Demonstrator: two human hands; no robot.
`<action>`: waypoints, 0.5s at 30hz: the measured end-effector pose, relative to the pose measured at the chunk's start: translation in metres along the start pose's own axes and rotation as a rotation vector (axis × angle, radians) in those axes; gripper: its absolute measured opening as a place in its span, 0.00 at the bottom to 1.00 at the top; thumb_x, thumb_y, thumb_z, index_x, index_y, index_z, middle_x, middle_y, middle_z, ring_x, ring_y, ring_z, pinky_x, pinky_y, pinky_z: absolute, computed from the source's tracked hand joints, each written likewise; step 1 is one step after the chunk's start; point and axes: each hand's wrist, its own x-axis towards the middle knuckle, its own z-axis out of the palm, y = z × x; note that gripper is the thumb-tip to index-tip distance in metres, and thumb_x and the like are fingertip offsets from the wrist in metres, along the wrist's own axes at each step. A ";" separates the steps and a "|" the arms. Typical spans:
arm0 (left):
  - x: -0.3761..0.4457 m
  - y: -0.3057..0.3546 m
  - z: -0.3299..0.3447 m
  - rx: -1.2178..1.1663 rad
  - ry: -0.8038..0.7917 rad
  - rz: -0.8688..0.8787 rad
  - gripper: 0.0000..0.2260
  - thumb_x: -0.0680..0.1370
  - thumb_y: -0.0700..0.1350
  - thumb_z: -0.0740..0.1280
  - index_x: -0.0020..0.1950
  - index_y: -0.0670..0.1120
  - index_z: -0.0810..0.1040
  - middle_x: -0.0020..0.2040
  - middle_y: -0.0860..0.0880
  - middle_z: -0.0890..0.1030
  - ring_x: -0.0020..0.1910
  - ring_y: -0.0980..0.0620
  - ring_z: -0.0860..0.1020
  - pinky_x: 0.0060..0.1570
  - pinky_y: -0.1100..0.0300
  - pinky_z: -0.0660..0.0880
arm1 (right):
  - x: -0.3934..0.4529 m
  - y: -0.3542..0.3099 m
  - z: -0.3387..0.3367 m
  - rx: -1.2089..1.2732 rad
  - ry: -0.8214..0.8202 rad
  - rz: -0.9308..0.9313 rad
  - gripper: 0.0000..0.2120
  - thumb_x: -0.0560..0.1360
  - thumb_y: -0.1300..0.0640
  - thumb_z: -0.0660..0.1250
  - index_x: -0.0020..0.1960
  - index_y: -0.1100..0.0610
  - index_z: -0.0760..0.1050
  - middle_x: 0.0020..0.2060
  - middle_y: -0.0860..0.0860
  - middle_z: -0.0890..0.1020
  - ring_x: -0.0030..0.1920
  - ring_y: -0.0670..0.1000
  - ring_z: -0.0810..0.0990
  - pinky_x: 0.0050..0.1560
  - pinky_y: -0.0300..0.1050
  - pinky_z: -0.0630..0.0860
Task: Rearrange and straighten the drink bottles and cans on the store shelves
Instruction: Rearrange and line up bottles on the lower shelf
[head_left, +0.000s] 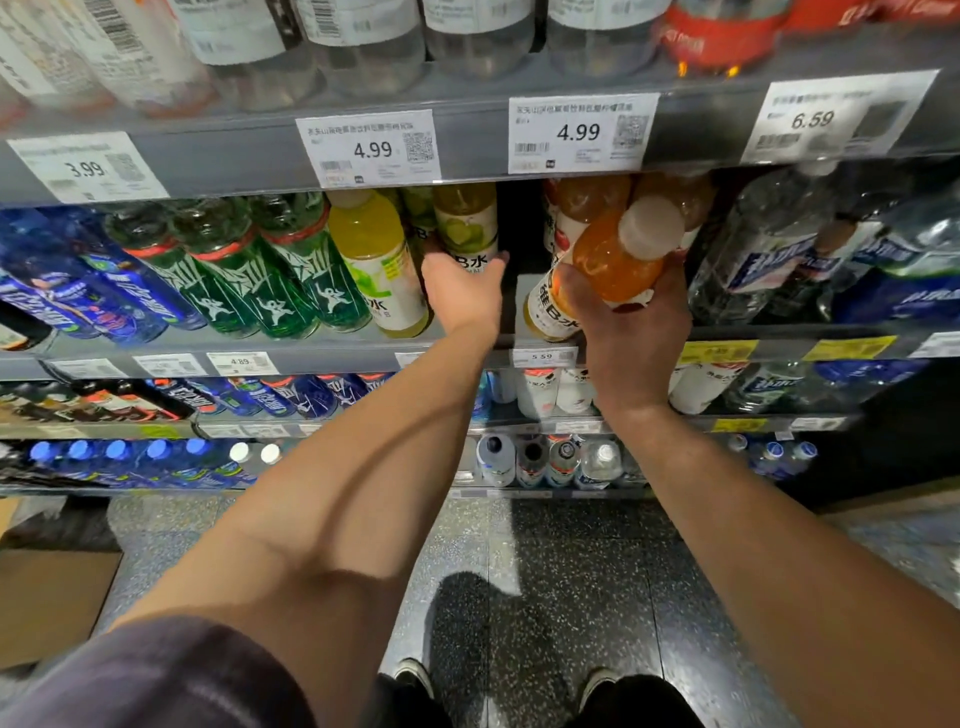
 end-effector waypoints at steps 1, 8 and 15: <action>0.001 0.001 0.000 -0.015 0.019 -0.012 0.25 0.70 0.47 0.79 0.58 0.36 0.73 0.53 0.45 0.76 0.50 0.52 0.72 0.50 0.63 0.68 | 0.002 0.001 0.000 0.007 -0.005 -0.003 0.25 0.67 0.47 0.80 0.59 0.50 0.72 0.49 0.38 0.81 0.51 0.35 0.80 0.54 0.35 0.76; -0.022 -0.011 -0.008 -0.088 0.142 0.032 0.21 0.64 0.48 0.77 0.52 0.44 0.75 0.50 0.47 0.80 0.47 0.48 0.78 0.51 0.55 0.76 | 0.002 -0.002 -0.007 0.003 -0.026 0.035 0.27 0.68 0.49 0.80 0.62 0.53 0.73 0.49 0.40 0.80 0.49 0.31 0.78 0.50 0.26 0.71; -0.040 -0.017 -0.018 -0.063 0.238 0.059 0.24 0.66 0.46 0.77 0.60 0.45 0.76 0.55 0.49 0.80 0.52 0.50 0.78 0.50 0.64 0.69 | -0.003 -0.004 -0.017 0.003 -0.024 0.123 0.26 0.67 0.49 0.80 0.61 0.54 0.75 0.48 0.42 0.82 0.47 0.37 0.81 0.47 0.30 0.75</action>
